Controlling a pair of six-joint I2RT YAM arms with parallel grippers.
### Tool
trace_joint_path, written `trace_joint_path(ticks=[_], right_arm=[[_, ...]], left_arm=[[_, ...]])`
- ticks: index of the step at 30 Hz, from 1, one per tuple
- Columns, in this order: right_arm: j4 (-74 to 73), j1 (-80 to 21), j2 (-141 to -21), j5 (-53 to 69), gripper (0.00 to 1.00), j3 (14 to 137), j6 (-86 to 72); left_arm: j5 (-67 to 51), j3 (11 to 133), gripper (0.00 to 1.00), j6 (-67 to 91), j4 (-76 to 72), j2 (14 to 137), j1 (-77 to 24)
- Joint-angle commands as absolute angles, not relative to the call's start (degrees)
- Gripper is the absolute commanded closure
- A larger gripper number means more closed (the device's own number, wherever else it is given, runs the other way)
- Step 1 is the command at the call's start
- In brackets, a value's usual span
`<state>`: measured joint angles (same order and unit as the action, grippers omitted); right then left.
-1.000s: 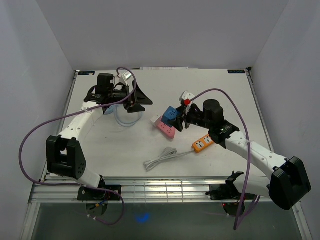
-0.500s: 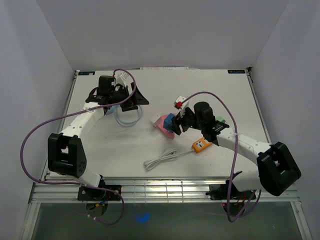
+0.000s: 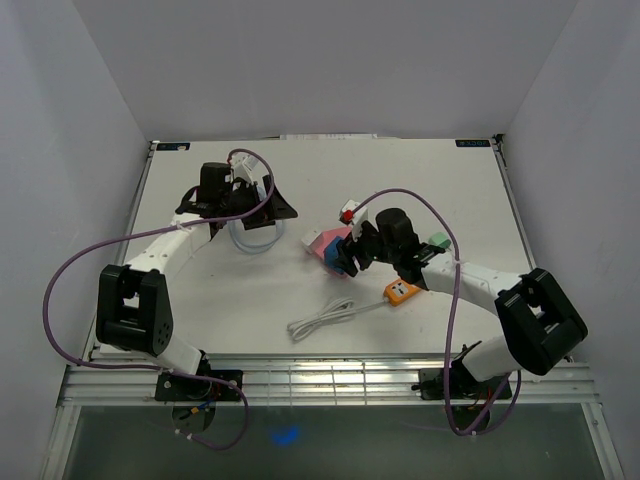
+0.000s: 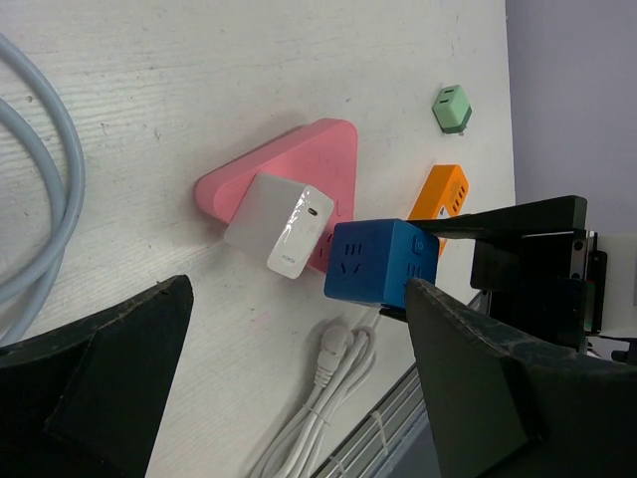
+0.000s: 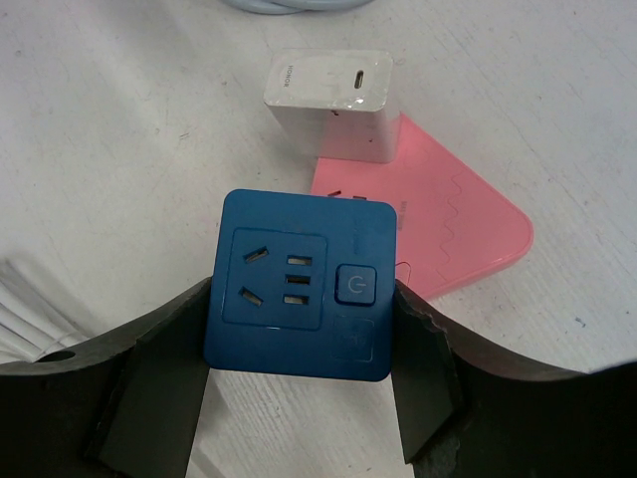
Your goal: Insert the plug
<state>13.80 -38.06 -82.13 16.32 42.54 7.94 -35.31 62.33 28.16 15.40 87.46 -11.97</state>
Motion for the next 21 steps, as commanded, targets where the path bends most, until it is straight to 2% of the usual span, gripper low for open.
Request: trace_joint_path(ticks=[1, 21], right_arm=[[18.11, -38.67, -82.53, 15.03, 0.92, 43.85, 8.26], [19.16, -39.37, -83.41, 9.76, 0.92, 43.51, 8.26]], left_arm=[[-37.35, 61.61, 0.02, 26.81, 13.71, 85.96, -12.04], [-39.81, 61.70, 0.02, 26.81, 13.80, 87.89, -12.13]])
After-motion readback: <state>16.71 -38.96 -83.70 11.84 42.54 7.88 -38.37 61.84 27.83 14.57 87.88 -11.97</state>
